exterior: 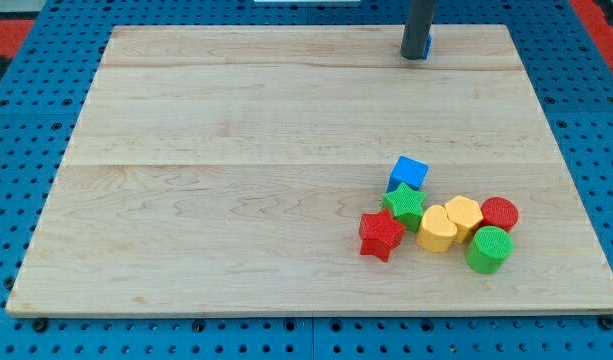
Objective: Point your arm at the red circle
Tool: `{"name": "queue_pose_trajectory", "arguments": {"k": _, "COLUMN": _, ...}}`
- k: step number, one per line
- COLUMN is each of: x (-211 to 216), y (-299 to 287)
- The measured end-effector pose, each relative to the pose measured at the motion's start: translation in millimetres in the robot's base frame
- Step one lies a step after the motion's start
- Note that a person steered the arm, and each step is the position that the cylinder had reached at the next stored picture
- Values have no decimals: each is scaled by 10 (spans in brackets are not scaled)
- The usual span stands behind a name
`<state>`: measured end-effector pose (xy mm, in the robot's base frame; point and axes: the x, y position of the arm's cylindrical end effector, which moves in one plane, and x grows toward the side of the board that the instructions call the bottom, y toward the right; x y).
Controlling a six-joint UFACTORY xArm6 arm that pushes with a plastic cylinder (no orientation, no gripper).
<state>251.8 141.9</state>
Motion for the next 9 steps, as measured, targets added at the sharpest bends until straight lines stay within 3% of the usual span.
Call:
{"name": "queue_pose_trajectory", "arguments": {"k": 3, "x": -37, "y": 0}}
{"name": "queue_pose_trajectory", "arguments": {"k": 4, "x": 360, "y": 387}}
{"name": "queue_pose_trajectory", "arguments": {"k": 5, "x": 1114, "y": 1197}}
{"name": "queue_pose_trajectory", "arguments": {"k": 6, "x": 2170, "y": 1557}}
{"name": "queue_pose_trajectory", "arguments": {"k": 7, "x": 2859, "y": 1584}}
{"name": "queue_pose_trajectory", "arguments": {"k": 9, "x": 3363, "y": 1417}}
